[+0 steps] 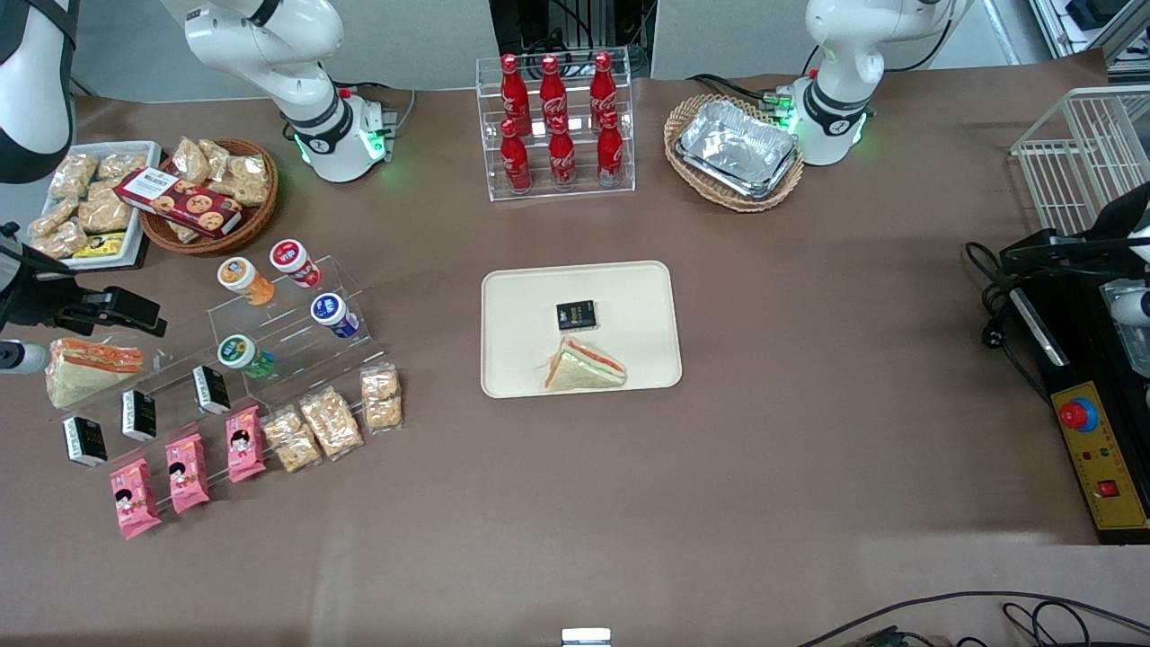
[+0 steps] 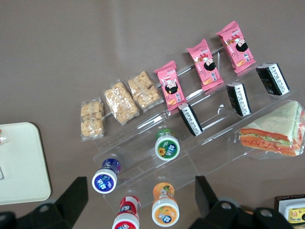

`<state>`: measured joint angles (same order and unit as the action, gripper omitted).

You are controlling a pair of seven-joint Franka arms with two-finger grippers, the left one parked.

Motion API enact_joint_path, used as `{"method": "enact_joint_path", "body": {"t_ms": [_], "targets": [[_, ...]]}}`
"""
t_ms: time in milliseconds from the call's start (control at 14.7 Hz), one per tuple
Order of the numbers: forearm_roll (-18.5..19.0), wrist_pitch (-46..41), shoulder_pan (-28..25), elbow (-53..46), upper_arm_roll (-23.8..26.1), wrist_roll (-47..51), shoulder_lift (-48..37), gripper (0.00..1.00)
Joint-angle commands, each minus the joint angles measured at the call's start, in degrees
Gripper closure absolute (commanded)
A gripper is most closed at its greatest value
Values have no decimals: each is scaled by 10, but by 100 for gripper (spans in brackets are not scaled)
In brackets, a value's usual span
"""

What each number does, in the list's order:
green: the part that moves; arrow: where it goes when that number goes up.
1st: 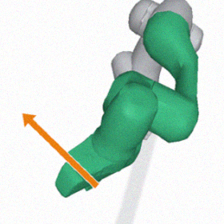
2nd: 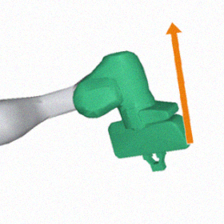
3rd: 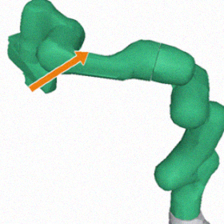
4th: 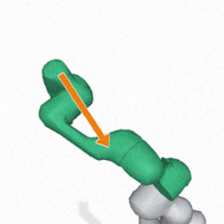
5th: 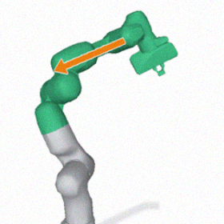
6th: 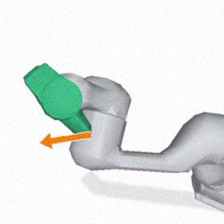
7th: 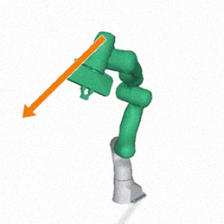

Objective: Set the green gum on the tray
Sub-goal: 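Move the right gripper down toward the green-lidded gum tub on the rack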

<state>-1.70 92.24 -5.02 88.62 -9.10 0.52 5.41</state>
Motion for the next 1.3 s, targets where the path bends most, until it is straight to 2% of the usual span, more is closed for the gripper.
{"method": "enact_joint_path", "body": {"t_ms": [0,341,614,750,955,1227], "targets": [[8,-2,-6,-11,-7,4,1,0],[15,-1,-3,-8,-7,-19,-2,0],[18,11,-2,-1,-14,-135,-7,0],[19,17,-2,9,-22,-142,-11,0],[19,55,-3,74,-22,-147,-33,0],[20,163,-4,211,-22,-151,-77,0]]}}
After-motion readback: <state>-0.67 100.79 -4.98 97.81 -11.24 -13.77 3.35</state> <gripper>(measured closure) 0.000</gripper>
